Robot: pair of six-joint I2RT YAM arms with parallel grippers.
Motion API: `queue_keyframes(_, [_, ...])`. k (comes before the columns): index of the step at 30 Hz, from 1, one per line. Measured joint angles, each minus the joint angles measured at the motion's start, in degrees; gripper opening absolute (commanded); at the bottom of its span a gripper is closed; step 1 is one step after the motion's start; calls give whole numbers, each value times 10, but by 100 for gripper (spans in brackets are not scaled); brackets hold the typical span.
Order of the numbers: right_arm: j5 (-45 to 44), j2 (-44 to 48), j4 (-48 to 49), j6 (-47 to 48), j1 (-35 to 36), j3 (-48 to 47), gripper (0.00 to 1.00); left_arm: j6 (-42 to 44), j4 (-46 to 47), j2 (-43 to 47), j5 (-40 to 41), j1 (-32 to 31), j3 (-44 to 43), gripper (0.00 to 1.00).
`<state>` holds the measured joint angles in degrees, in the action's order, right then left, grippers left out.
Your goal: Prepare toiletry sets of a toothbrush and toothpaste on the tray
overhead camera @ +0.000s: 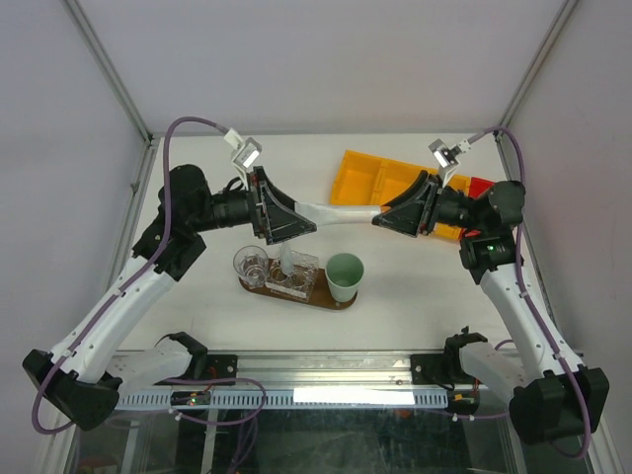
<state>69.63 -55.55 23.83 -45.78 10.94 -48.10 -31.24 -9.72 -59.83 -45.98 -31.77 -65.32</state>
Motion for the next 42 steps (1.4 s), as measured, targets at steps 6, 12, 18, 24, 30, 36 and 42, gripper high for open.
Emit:
queue_keyframes(6, [-65, 10, 29, -59, 0, 25, 0, -79, 62, 50, 108, 0, 79, 89])
queue_keyframes(12, [-126, 23, 64, -119, 0, 41, 0, -185, 156, 104, 206, 0, 174, 89])
queue_keyframes(18, [-174, 38, 115, -178, 2, 76, 0, -286, 307, 92, 247, 0, 242, 83])
queue_keyframes(24, [-210, 49, 134, -198, 15, 97, 0, -329, 404, 59, 275, -1, 259, 82])
queue_keyframes(30, [-225, 49, 144, -202, 25, 115, 0, -323, 418, 45, 327, -23, 245, 65])
queue_keyframes(36, [-237, 49, 149, -201, 30, 121, 0, -296, 376, 21, 389, -70, 194, 52])
queue_keyframes(42, [-241, 49, 151, -201, 32, 124, 0, -277, 354, 8, 434, -84, 177, 44])
